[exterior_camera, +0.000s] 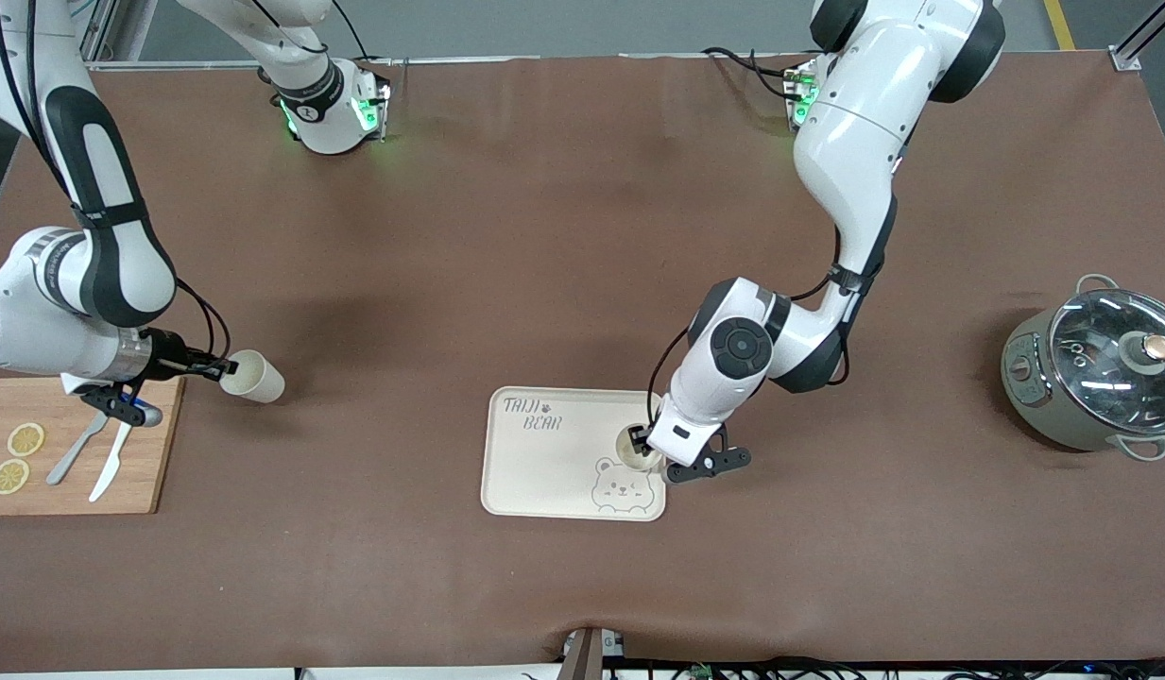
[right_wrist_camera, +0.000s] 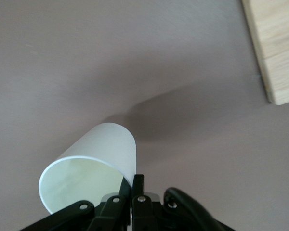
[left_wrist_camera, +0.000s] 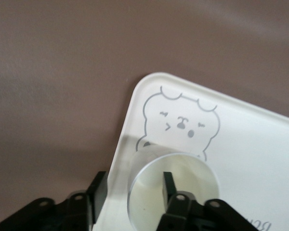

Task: Place white IKEA cup upright on tray with both arms
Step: 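Set the cup on the tray while the right gripper grasps the other cup, then carry the second cup onto the tray while the left gripper withdraws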

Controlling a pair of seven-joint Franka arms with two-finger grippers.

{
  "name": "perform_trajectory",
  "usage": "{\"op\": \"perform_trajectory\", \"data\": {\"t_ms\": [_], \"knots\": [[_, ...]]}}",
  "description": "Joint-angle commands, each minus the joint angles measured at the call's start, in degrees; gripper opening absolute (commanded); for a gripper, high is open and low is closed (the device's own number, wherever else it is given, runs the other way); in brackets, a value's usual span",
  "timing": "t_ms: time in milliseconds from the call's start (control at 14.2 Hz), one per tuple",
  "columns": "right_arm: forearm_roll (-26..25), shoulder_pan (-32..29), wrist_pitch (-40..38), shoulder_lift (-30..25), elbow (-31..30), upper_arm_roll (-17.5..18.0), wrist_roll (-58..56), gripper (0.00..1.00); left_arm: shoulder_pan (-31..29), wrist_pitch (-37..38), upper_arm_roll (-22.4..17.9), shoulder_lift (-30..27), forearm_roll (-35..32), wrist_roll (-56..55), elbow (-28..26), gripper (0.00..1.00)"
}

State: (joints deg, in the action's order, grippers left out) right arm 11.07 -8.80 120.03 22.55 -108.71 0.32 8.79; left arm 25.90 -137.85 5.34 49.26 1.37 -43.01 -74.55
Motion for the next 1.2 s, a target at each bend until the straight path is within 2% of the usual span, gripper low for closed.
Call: {"op": "perform_trajectory", "data": {"t_ms": [0, 211, 422, 492, 704, 985, 1126], "knots": [[1.06, 3.51, -1.2, -0.49, 1.39, -0.14, 8.14, 0.0, -0.67, 1.79, -2.86, -5.82, 0.56, -0.33, -0.42, 1.0], [1.23, 10.01, -0.5, -0.23, 3.23, -0.06, 21.4, 0.0, -3.66, 7.93, -3.59, -11.71, 0.3, 0.99, -0.77, 1.0], [1.32, 15.56, -0.58, 3.28, 9.28, -0.06, 33.63, 0.0, -7.52, 16.18, -3.59, -16.29, 0.3, 7.21, -0.86, 1.0], [2.62, 16.79, -0.41, 3.9, 9.48, -0.05, 36.1, 0.0, -8.49, 19.26, -3.59, -17.61, 0.3, 9.41, -1.12, 1.0], [11.67, 20.66, 0.64, 4.87, 9.83, -0.23, 39.98, 0.0, -12.53, 25.43, -3.67, -20.86, 0.21, 16.88, -1.21, 1.0], [12.48, 24.0, 3.36, 6.1, 10.18, -0.14, 48.13, 0.0, -17.01, 30.52, -3.67, -24.29, 0.21, 23.83, -1.21, 1.0], [12.57, 27.59, 7.83, 6.63, 11.14, -0.23, 55.16, 0.0, -19.56, 34.03, -3.67, -26.49, 0.21, 26.04, -1.21, 1.0]]}}
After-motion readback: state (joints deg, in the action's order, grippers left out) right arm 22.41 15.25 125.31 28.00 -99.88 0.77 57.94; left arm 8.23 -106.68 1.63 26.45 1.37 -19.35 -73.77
